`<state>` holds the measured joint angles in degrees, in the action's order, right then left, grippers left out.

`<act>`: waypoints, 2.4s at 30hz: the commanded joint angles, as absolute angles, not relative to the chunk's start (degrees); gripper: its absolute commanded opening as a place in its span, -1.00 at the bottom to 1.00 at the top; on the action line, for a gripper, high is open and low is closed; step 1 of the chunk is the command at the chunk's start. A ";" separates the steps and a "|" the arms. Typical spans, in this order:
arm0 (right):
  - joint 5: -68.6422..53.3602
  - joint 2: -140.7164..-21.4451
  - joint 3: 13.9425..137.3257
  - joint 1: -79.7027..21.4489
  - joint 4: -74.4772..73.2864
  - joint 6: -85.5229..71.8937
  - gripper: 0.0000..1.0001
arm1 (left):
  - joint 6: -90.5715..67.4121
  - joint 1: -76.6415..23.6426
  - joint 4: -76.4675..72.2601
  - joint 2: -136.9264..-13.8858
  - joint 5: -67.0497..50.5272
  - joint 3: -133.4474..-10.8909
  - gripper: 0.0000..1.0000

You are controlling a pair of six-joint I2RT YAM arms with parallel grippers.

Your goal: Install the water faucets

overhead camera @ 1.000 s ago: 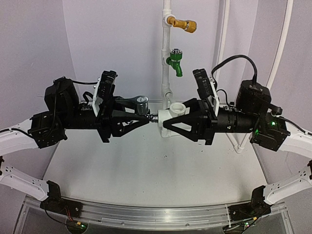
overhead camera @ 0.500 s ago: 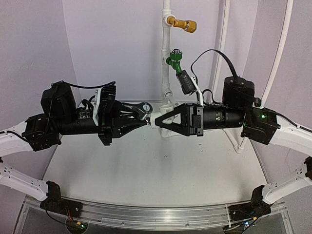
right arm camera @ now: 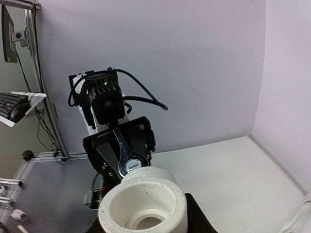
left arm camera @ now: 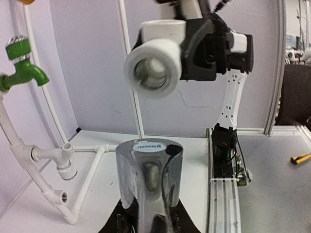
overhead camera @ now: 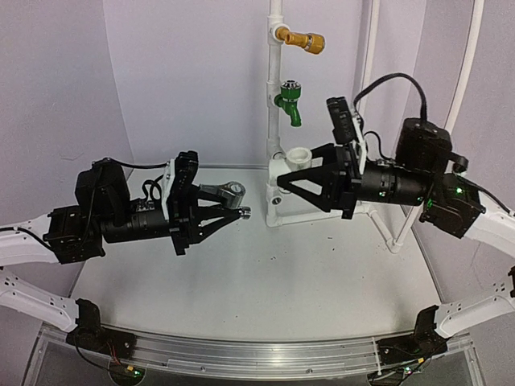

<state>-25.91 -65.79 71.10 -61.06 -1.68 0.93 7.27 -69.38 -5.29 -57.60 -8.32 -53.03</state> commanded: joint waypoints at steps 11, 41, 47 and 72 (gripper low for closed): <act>-12.54 -61.09 57.30 -61.11 -5.59 48.92 -1.00 | -24.42 -69.36 -15.45 -57.29 -0.27 -49.88 -1.00; -8.22 -96.92 64.37 -60.15 -32.96 72.58 -1.00 | -39.31 -68.65 -2.19 -55.54 19.09 -47.04 -0.99; -8.24 -100.45 65.69 -58.89 -35.30 82.41 -0.94 | -40.73 -67.11 -1.34 -55.42 18.81 -46.79 -1.00; -5.37 -105.49 67.98 -57.93 -40.52 98.41 -0.13 | -40.62 -63.95 -1.67 -57.56 14.83 -47.36 -1.00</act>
